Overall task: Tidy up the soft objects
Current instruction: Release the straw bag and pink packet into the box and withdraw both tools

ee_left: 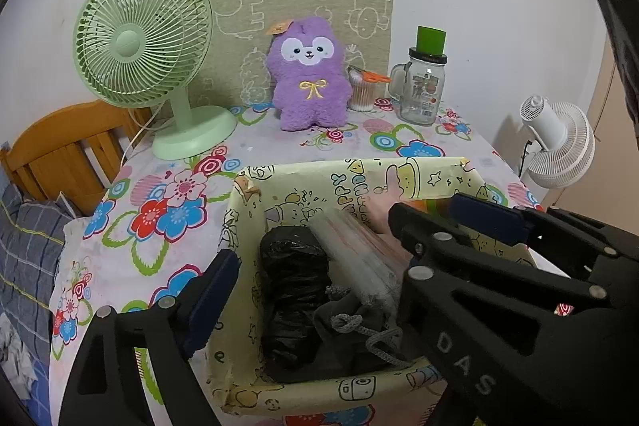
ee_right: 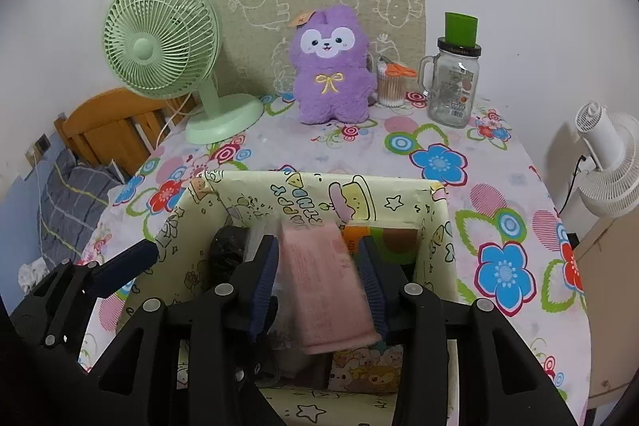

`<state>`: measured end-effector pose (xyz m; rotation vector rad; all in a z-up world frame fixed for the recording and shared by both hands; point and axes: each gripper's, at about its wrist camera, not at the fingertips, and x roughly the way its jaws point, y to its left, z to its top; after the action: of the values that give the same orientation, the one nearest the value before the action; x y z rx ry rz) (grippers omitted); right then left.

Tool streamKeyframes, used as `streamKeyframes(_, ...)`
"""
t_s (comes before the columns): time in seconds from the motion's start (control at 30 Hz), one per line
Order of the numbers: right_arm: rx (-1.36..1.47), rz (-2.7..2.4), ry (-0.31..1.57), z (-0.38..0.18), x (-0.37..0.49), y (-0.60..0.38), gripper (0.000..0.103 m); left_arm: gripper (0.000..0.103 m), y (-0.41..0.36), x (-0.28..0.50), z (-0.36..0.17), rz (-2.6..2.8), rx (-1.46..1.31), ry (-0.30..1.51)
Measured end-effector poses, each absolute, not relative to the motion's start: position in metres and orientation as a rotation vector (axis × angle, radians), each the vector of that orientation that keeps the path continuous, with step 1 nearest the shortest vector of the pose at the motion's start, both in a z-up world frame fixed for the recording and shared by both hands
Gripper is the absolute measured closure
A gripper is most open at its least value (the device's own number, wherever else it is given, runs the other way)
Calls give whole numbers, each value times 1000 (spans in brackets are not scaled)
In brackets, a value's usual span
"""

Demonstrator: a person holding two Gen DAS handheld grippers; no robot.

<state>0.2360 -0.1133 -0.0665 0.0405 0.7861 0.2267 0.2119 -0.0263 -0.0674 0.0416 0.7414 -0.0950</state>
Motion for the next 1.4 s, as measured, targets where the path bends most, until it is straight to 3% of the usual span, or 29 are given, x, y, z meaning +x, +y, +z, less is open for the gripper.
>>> streamKeyframes(0.1, 30, 218, 775, -65, 233, -113, 36, 12, -26, 211, -67, -92, 45, 739)
streamKeyframes(0.5, 28, 187, 759, -60, 212, -120, 27, 9, -31, 196, -62, -99, 47, 720)
streamKeyframes(1.4, 27, 161, 663, -35, 129, -138, 21, 5, -38, 124, -42, -87, 51, 638)
